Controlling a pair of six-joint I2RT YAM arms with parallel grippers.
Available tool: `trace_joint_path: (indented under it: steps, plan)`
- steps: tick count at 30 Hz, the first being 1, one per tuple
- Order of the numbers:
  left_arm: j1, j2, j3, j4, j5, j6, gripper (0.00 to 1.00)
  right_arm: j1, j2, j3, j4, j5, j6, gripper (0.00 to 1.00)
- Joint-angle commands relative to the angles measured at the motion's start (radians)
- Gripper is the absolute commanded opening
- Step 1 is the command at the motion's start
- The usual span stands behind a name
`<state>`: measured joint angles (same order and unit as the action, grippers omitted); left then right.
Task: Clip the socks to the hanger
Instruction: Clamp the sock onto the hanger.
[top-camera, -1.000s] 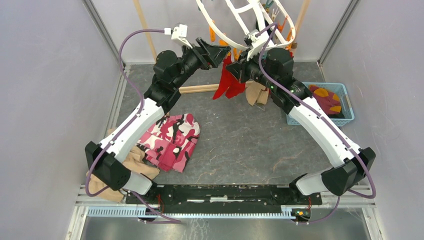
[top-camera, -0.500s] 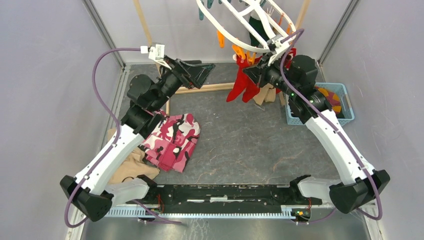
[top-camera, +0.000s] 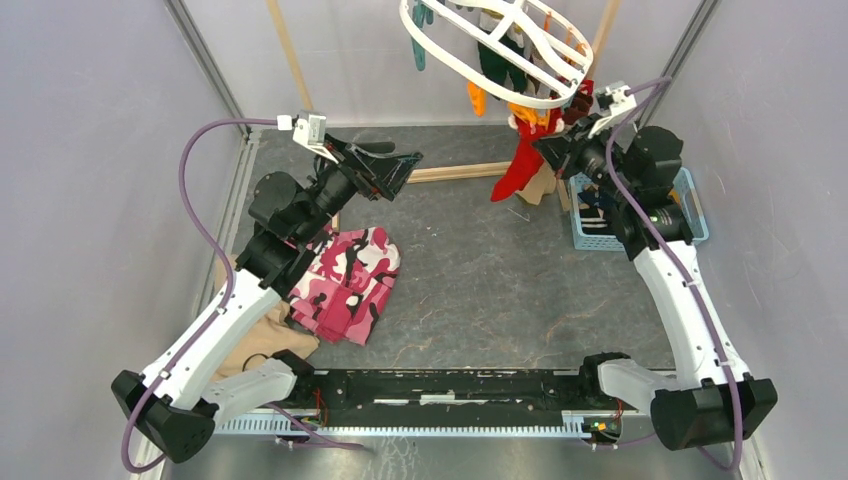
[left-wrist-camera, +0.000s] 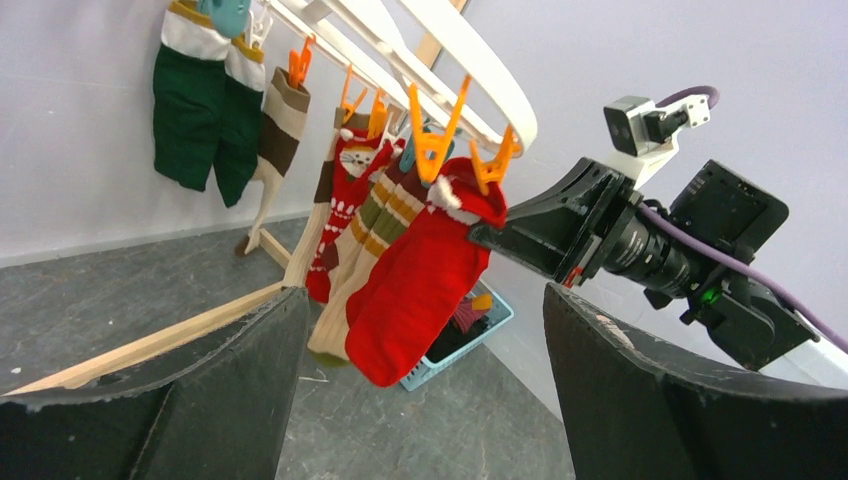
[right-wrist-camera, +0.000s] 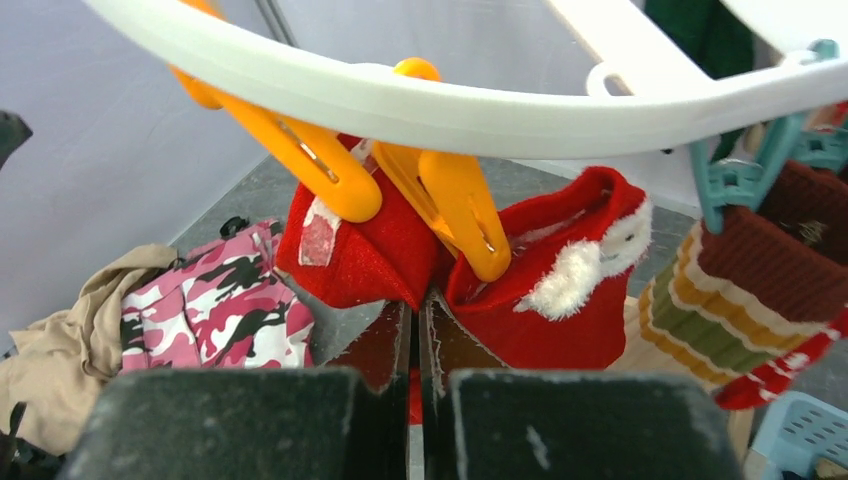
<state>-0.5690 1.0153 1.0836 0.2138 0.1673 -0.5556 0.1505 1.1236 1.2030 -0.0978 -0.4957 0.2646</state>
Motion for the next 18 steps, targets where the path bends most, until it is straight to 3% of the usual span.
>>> trace_joint_path:
  steps: [1,7,18]
  plan:
    - [-0.002,-0.038,-0.031,0.015,0.009,0.043,0.91,-0.098,-0.027,-0.030,0.090,-0.100,0.073,0.00]
    - [-0.002,-0.068,-0.072,0.014,0.007,0.051,0.91,-0.231,0.005,-0.030,0.170,-0.214,0.143,0.00]
    - [-0.002,-0.092,-0.152,0.028,0.017,0.051,0.91,-0.362,0.121,0.040,0.256,-0.355,0.233,0.00]
